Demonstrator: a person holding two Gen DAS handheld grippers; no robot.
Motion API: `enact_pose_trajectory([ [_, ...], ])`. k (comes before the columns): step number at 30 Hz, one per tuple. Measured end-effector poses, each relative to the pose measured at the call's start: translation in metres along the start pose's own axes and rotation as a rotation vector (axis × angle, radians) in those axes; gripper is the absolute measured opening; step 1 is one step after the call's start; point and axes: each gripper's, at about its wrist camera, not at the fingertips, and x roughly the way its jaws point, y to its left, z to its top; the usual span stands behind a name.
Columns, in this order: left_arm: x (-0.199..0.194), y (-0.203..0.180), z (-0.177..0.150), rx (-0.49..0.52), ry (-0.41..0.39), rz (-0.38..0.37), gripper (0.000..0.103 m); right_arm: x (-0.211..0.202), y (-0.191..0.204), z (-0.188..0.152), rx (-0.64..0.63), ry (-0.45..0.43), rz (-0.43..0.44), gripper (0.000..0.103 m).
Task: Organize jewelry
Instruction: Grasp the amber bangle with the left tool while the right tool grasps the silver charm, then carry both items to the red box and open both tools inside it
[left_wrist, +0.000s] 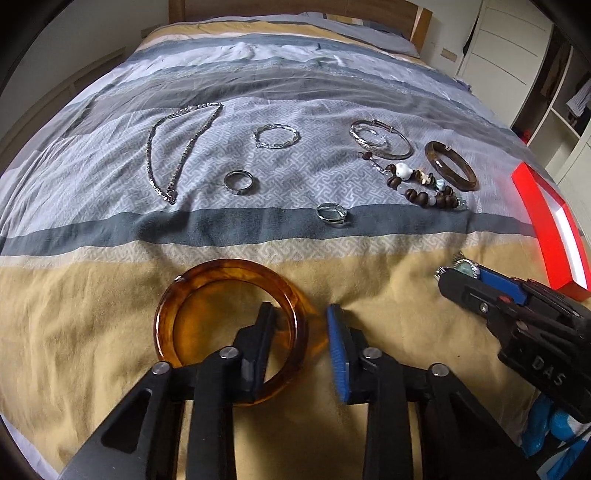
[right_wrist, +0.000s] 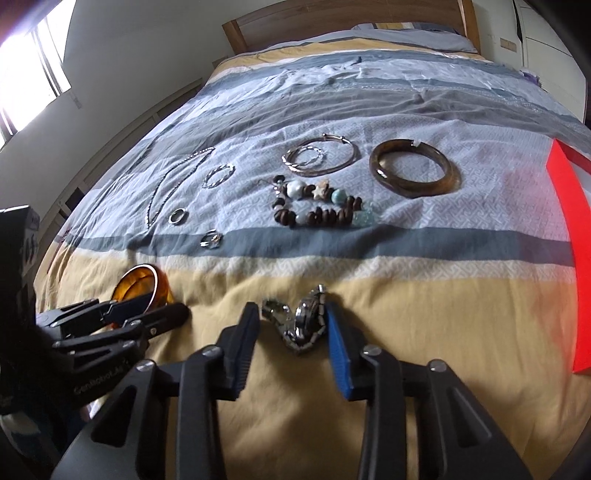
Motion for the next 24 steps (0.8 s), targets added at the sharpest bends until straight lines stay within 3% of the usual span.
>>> enact_pose_trajectory([
  [1,0.0,0.0,0.001,-0.001,0.0,-0.004,0.015,0.001,-0.001,0.001,0.001,0.003,0.002,0.02],
  [5,-0.003,0.003,0.0,-0.019,-0.012,-0.028,0.012,0.001,-0.002,0.003,-0.026,0.009,0.015,0.014],
  [14,-0.031,0.006,-0.007,-0.088,-0.053,-0.103,0.01,-0.026,0.006,-0.003,-0.055,-0.013,0.052,0.014],
  [24,-0.083,-0.02,-0.015,-0.082,-0.128,-0.146,0.01,-0.097,0.005,-0.009,-0.07,-0.103,0.05,0.014],
])
